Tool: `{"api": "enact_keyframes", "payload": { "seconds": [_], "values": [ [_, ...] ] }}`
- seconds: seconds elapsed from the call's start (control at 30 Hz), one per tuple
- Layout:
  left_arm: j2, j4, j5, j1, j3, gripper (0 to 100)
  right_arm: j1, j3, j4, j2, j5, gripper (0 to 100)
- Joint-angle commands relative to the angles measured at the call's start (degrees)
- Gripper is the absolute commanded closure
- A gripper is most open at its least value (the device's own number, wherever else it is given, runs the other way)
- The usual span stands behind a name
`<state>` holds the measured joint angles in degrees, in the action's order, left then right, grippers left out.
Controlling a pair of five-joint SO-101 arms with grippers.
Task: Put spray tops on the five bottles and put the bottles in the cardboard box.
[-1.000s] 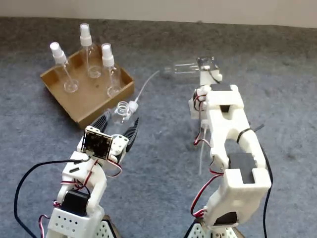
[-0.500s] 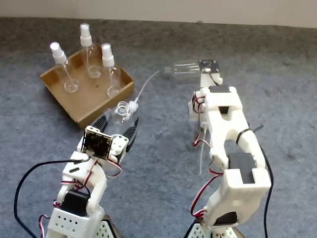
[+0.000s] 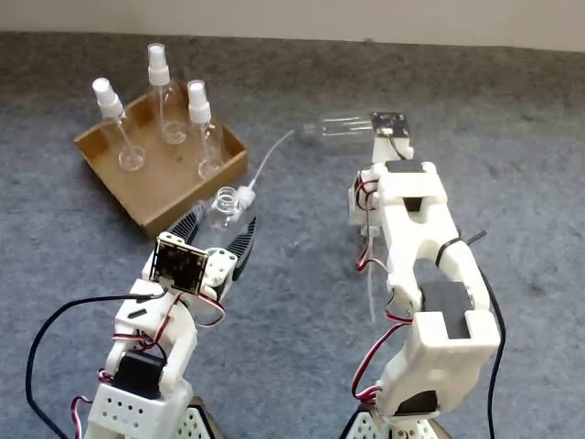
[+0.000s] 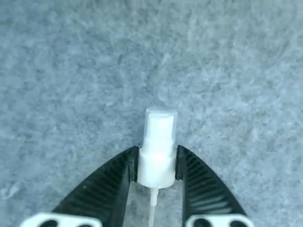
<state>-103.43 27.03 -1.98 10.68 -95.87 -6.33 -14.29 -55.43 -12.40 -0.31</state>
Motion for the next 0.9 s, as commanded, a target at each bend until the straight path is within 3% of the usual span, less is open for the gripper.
{"api": "enact_keyframes", "payload": {
  "seconds": [0.0,0.33,0.6,0.87],
  "values": [
    [-0.48,0.26,-0.7,0.84,-1.27,91,-0.4,0.13,0.84,0.31,-0.53,90.9],
    [-0.48,0.26,-0.7,0.84,-1.27,91,-0.57,-2.68,1.01,0.31,-0.09,83.7],
    [-0.48,0.26,-0.7,0.84,-1.27,91,-0.66,-2.77,1.1,0.31,0.0,83.7],
    [-0.48,0.26,-0.62,0.92,-1.27,91,-0.31,-2.33,0.84,0.92,0.0,97.8]
  ]
}}
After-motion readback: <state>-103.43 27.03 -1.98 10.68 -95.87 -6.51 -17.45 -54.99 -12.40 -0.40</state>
